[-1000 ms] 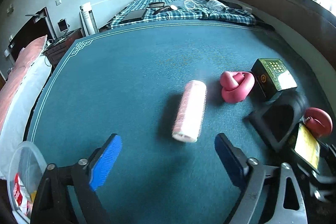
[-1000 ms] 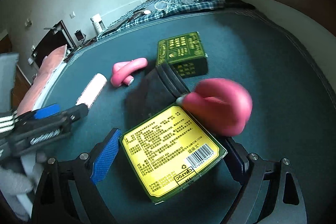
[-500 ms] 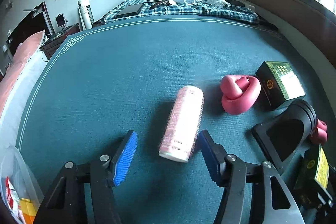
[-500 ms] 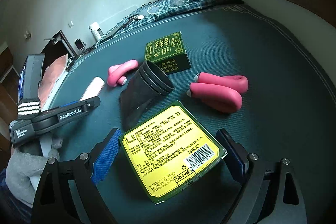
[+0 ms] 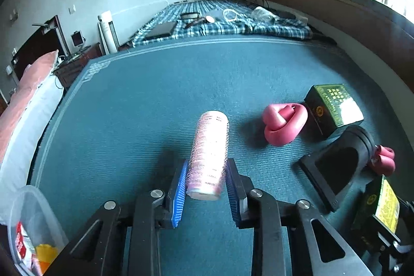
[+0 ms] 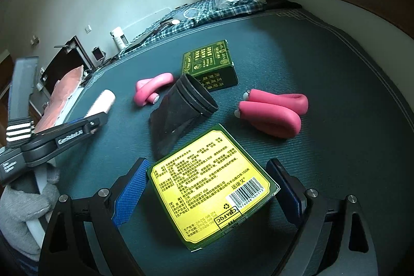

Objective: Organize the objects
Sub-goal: 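Carry the roller and yellow box in both tools over the clear bowl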

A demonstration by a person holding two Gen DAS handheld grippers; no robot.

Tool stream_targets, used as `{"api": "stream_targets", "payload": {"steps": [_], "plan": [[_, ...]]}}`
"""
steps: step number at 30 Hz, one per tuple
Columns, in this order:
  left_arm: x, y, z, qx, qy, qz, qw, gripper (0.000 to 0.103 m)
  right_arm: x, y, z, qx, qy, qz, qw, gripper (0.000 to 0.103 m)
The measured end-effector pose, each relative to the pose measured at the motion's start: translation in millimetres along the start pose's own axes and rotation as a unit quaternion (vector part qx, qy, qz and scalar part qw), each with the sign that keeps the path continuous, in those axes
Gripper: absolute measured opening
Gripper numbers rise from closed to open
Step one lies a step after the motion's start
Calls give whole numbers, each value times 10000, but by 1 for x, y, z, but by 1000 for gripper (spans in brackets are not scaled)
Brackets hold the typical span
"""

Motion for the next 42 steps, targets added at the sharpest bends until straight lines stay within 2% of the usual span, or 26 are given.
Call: {"api": "stream_targets", "payload": {"steps": [9,19,31,42], "plan": [[-13,-36,18,107,-191,-176,9996,30,-2,-14,21,166,-79,-106,9998,91],[-31,-79,57,433,-427,-407,9973,30,-2,-28,65,530,-290,-205,9980,91],[-61,-112,127,835,-900,-466,9913,30,-13,-43,141,1048,-787,-249,9911,91],[-80,-125,170,925,-1231,-477,9869,30,-24,-49,202,1377,-1240,-205,9825,91]]}}
Point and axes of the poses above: each gripper's, at about its wrist camera, not at the fingertips, and y roughly the way its jaws point, z to its left, x to its top, the point moved 3 cm from there along y, roughly the way its jaws point, and after that the axes turned 7 degrees about -x, right-handed, at the moved point
